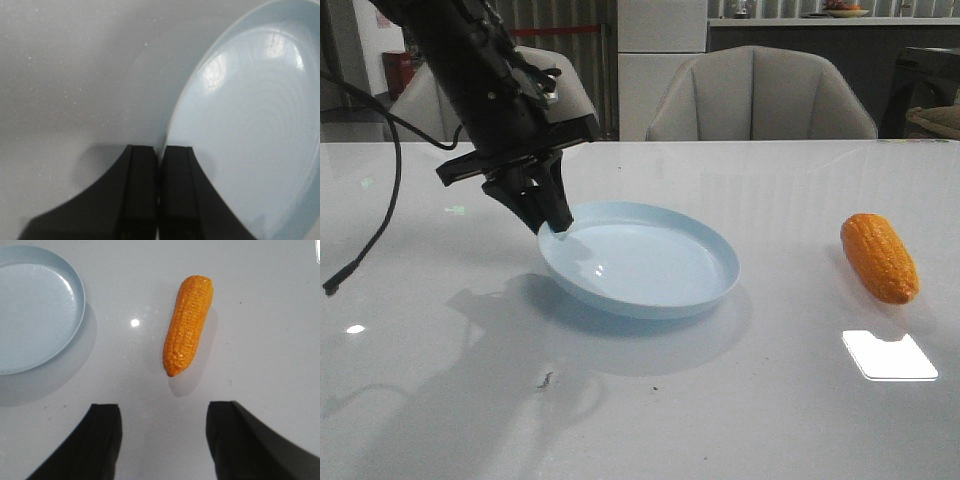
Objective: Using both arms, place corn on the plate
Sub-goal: 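Lift the plate with the left gripper and carry it toward the table center, then set the plate down, open the left gripper and withdraw it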
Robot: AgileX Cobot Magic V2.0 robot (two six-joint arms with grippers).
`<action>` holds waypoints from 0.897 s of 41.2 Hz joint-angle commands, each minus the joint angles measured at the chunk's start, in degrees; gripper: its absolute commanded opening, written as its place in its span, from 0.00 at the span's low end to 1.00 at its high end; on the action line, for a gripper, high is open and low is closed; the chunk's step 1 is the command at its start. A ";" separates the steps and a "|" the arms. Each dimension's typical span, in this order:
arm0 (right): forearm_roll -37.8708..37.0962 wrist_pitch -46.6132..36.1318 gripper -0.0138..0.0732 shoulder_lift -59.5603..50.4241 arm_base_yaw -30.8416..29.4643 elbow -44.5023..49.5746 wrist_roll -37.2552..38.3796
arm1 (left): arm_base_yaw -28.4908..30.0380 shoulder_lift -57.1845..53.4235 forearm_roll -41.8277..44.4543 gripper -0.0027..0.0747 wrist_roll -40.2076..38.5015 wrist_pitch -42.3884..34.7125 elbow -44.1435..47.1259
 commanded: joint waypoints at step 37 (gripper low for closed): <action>0.18 -2.03 0.72 -0.51 0.06 -2.06 -0.49 | -0.09 -3.67 -2.50 0.56 8.16 1.57 -3.24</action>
